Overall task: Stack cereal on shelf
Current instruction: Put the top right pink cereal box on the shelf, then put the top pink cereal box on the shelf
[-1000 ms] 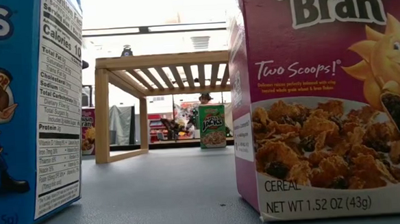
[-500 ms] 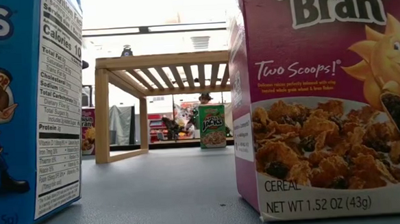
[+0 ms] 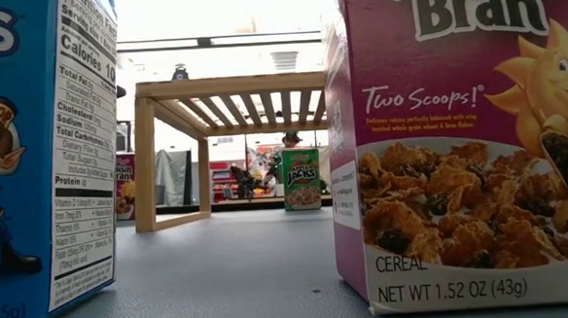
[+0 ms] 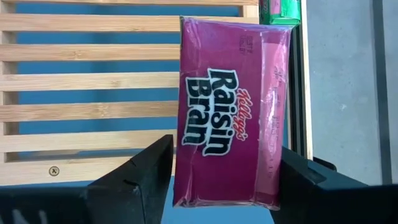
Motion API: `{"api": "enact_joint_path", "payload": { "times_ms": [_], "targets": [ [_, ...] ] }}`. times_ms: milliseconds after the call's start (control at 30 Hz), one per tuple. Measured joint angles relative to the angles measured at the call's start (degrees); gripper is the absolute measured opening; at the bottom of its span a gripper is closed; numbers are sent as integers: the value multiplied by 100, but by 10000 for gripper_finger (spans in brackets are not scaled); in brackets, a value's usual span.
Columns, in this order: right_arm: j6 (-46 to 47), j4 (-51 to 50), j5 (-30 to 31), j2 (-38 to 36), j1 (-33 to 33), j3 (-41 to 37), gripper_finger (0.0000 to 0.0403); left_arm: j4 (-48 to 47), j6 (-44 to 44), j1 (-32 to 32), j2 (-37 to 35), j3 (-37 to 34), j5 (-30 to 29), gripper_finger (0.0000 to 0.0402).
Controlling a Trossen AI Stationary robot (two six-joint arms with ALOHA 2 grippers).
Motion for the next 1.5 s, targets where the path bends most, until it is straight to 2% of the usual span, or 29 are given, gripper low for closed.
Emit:
{"api": "enact_joint_path", "payload": {
  "times_ms": [367, 967, 1300, 1433, 1500],
  "targets": [
    [101, 7, -12, -70, 0, 1, 213, 0, 0, 0, 0, 0, 0, 0],
    [301, 4, 126, -633, 0, 1, 276, 0, 0, 1, 0, -1, 0, 0],
    [1025, 211, 76, -1607, 17, -157, 254, 0, 0, 1, 0, 0, -1, 0],
    [1267, 933, 64, -2344, 20, -570, 244, 2, 0, 2, -2, 0, 0, 0],
    [1457, 1556, -174, -2819, 17, -970, 242, 2, 0, 1, -1, 0, 0, 0]
  ]
}}
